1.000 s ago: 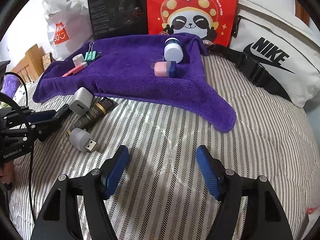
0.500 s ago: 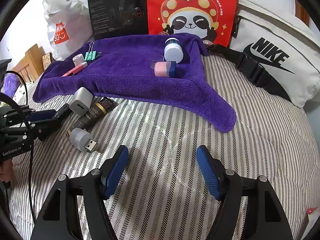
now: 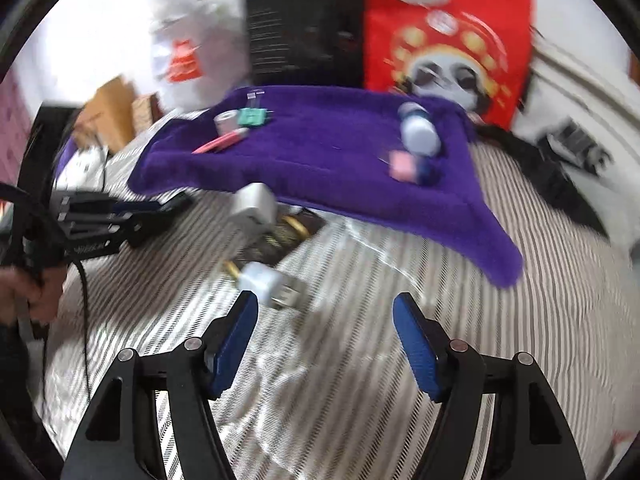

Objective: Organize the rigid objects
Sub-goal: 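Grasp the white USB light with the right gripper while the left holds the case, then set the USB light on the towel and open the right gripper while the left carries the case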

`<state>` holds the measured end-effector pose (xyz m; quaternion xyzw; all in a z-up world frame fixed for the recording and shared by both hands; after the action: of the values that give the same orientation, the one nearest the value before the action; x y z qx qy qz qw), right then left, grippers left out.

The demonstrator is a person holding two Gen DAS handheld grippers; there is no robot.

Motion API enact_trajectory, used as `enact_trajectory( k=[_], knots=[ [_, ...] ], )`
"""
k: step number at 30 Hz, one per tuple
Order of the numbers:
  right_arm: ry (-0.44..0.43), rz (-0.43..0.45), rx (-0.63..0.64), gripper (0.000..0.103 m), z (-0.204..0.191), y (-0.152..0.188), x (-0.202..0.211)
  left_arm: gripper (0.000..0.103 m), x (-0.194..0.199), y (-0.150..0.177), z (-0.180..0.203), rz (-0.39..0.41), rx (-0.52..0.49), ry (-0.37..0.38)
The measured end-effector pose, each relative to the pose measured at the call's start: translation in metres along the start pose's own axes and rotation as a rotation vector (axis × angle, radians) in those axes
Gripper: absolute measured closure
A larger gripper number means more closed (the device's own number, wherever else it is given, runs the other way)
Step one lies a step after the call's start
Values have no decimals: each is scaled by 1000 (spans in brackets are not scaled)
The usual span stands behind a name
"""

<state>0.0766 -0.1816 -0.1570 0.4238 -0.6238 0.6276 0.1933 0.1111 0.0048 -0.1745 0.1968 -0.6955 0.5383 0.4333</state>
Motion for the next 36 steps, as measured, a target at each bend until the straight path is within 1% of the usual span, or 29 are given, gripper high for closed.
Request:
enact_trajectory(
  k=[1,3,5,10,11,13,14,15,18,21,23,26,29,36],
  knots=[
    [-6,-3,26,33,-5,0,-2,82,0,0,0,0,0,0],
    [-28,-15,72,43,-14,0,-7,82,0,0,0,1,-4,-5],
    [-43,-35,91,48,-18,-1,-15,82,0,0,0,4,0,-4],
    [-48,-53,114,49,-21,-1,-29,82,1,1,-1,9,10,4],
    [-56,-53,118,51,-22,-2,-31,82,2,2,-2,10,11,6],
    [-83,-49,125,57,-24,-3,-33,82,2,2,-2,11,11,7],
    [-93,-51,126,68,-26,-3,-34,82,2,2,-2,12,11,6],
    [-97,-53,129,75,-27,-3,-36,82,3,2,-2,13,10,4],
    [-92,-50,130,75,-26,-3,-34,82,3,3,-1,16,3,-2],
    [-79,-41,98,75,-20,-2,-25,82,3,3,-1,17,4,-9],
    [-51,-38,80,75,-14,-1,-23,82,2,3,0,18,3,-15],
    [9,-65,69,75,-8,4,-27,82,2,3,0,19,2,-19],
    [4,-64,36,75,-5,4,-27,82,1,2,0,14,3,-18],
    [31,-82,0,75,-6,2,-27,82,0,-1,-2,-9,14,-9]
  ],
)
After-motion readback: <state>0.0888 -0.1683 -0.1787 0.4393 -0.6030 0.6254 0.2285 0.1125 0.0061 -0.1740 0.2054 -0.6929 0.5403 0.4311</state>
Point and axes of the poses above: each gripper's, at about its wrist camera, not at the fingertips, and x roughly against the way its jaws point, z to its right, y to its underside, the point moved 5 cm from there along -x, roughly the way its jaws point, and after that the axes turned 7 degrees about -x, right-handed, at the moved point
